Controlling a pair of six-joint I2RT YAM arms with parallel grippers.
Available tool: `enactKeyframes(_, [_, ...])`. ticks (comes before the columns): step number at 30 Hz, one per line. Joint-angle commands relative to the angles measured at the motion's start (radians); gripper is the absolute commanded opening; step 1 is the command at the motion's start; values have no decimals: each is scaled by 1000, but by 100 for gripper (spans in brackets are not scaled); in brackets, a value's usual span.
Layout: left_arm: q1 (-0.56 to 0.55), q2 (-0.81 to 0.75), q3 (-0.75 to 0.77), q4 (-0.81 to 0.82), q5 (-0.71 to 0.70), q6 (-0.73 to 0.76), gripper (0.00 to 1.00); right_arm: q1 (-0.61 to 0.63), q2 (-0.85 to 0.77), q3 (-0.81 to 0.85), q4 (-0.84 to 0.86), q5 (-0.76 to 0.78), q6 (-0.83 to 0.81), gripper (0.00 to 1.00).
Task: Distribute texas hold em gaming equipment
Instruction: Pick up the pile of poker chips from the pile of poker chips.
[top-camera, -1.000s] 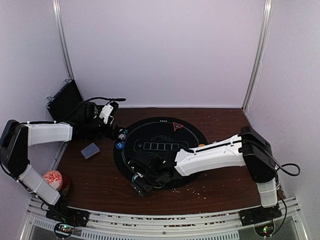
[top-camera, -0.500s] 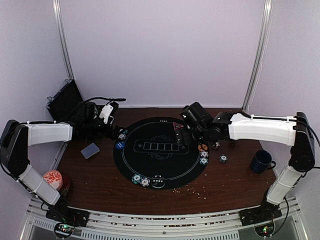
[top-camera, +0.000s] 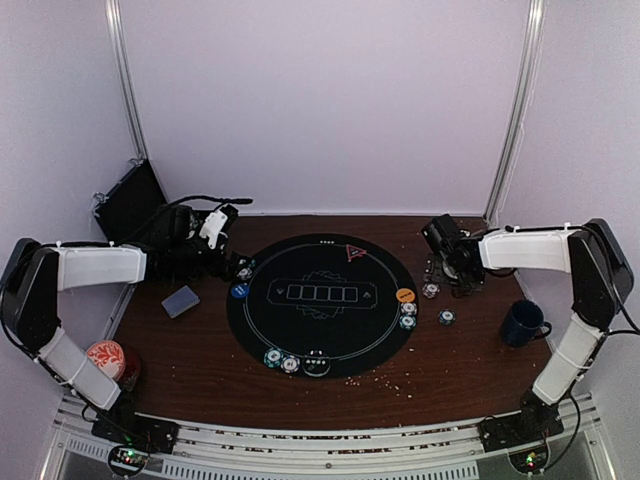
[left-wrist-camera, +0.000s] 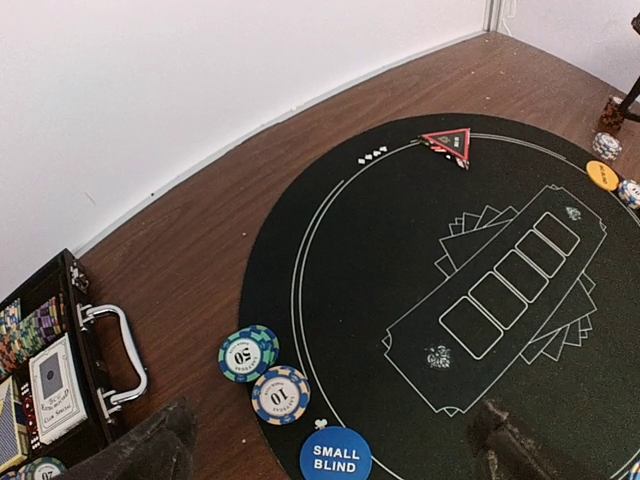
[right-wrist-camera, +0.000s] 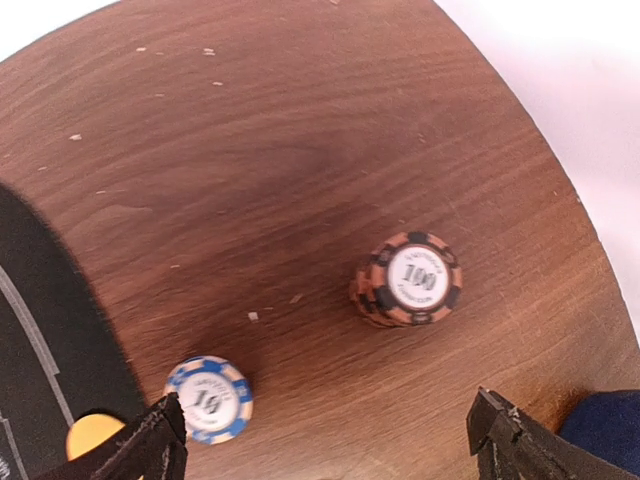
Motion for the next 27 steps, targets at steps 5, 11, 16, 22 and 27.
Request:
enactKeyframes(5, [8, 15, 19, 17, 32, 2, 98, -90, 25, -55, 69, 8, 64, 99])
enactKeyframes(11, [8, 17, 18, 14, 39, 3, 98, -107, 16, -90, 92, 3, 75, 98])
enactKeyframes(16, [8, 15, 19, 13, 43, 2, 98, -125, 17, -109, 112, 0, 81, 97])
enactKeyframes(22, [8, 26, 21, 14, 45, 3, 98, -156, 17, -116, 158, -28, 75, 94])
enactKeyframes(27, [8, 31, 24, 12, 45, 4, 98, -168, 49, -68, 141, -17, 76, 90])
